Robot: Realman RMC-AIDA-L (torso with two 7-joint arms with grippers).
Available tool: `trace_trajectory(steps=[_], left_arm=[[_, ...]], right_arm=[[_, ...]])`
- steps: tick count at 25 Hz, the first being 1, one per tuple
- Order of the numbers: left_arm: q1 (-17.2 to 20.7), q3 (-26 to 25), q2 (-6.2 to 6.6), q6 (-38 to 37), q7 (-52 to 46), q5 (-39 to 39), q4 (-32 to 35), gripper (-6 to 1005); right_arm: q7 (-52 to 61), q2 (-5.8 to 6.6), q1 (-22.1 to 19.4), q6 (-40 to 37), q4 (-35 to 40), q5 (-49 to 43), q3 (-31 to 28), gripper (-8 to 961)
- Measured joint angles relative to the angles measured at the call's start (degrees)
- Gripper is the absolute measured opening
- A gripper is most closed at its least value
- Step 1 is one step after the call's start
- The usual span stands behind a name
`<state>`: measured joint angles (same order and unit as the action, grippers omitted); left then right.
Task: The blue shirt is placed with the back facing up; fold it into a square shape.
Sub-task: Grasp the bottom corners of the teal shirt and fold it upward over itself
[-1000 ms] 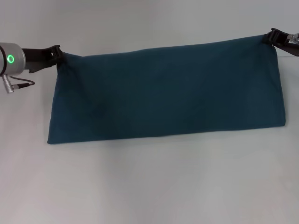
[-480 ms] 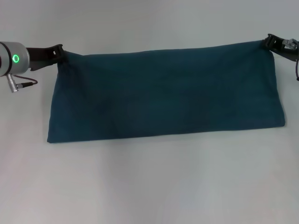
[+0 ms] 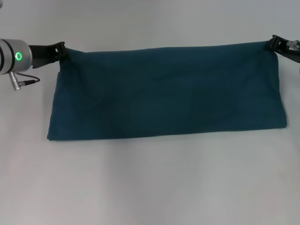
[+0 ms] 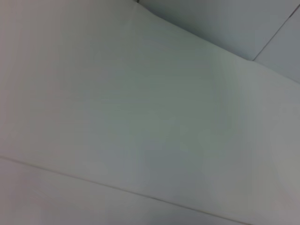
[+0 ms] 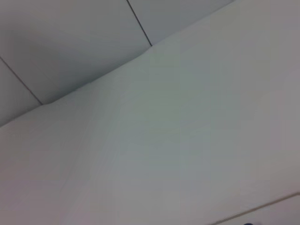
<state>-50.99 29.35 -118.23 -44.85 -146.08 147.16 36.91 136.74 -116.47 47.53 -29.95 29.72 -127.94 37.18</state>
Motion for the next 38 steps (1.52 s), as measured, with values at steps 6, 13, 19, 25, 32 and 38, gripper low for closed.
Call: trace_trajectory(steps=[6, 13, 19, 25, 32, 38], left_arm=[[-0.08, 0.09, -0.11, 0.55, 0.0, 0.05, 0.0, 83], [-0.16, 0.09, -0.21, 1.23, -0.16, 0.06, 0.0, 87], [0.51, 0.06, -0.32, 1.33, -0.83, 0.13, 0.1, 90], [0.71, 0.0, -0.33, 1.35, -0.86, 0.09, 0.16, 92], [0.72, 0.09, -0.37, 1.36, -0.6, 0.05, 0.2, 96], [0.78, -0.39, -0.44, 2.62, -1.61, -0.08, 0.12, 118]], right_arm=[[-0.05, 0.15, 0.5, -0.05, -0.01, -0.16, 0.0, 42], [-0.07, 0.56, 0.69, -0.42, -0.02, -0.11, 0.65, 42], [0.32, 0.56, 0.83, -0.08, -0.18, -0.1, 2.74, 43], [0.43, 0.48, 1.12, -0.08, -0.18, -0.08, 2.9, 59], [0.54, 0.86, 1.24, -0.96, -0.19, -0.18, 2.9, 95], [0.57, 3.51, 1.78, -1.67, -1.27, -0.54, 4.25, 126]])
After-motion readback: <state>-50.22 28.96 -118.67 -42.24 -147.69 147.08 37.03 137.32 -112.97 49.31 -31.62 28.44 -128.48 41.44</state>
